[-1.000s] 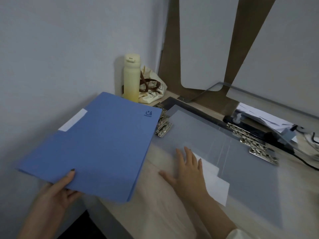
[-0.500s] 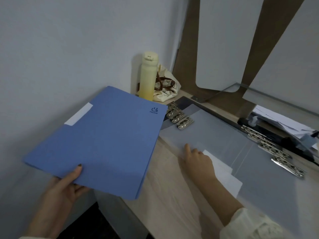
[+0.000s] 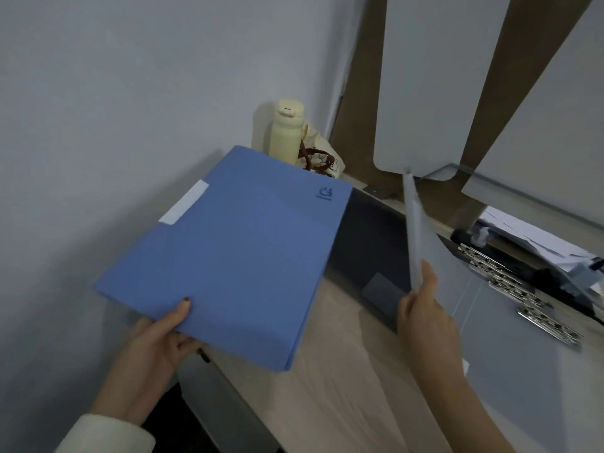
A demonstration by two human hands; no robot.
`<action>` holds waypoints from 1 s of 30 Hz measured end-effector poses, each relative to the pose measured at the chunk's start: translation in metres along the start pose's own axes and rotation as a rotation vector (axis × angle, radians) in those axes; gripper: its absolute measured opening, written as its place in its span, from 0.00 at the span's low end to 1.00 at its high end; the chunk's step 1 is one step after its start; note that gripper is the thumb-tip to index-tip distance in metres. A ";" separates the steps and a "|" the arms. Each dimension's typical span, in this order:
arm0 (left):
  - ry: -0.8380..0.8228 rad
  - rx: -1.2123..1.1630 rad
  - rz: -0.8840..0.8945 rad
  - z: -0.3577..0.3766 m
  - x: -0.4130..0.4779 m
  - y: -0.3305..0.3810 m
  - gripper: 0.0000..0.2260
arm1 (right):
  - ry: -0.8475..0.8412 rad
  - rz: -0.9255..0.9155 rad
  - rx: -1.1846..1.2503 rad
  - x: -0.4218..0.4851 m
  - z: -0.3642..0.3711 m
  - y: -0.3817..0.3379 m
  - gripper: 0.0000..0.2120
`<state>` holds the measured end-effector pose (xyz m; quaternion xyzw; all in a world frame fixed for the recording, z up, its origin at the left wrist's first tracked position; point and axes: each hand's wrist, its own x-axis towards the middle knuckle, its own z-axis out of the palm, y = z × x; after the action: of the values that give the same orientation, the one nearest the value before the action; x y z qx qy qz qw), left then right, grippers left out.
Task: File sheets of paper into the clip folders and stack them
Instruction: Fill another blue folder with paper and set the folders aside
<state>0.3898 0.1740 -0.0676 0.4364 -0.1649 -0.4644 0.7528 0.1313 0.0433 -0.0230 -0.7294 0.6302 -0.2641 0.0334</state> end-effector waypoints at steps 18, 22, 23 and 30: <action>-0.321 0.203 -0.411 0.120 0.072 -0.075 0.14 | -0.098 -0.079 -0.089 -0.012 -0.002 0.014 0.28; -0.356 0.223 -0.467 0.120 0.074 -0.074 0.12 | -0.081 -0.321 -0.270 -0.013 0.012 0.016 0.34; -0.353 0.225 -0.473 0.121 0.075 -0.075 0.12 | -0.101 -0.357 -0.298 -0.014 0.017 0.018 0.36; -0.330 0.237 -0.479 0.121 0.076 -0.076 0.13 | -0.155 -0.457 -0.482 -0.019 0.051 0.017 0.28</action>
<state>0.3071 0.0347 -0.0727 0.4663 -0.2306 -0.6706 0.5289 0.1364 0.0431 -0.0798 -0.8566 0.4904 -0.0520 -0.1518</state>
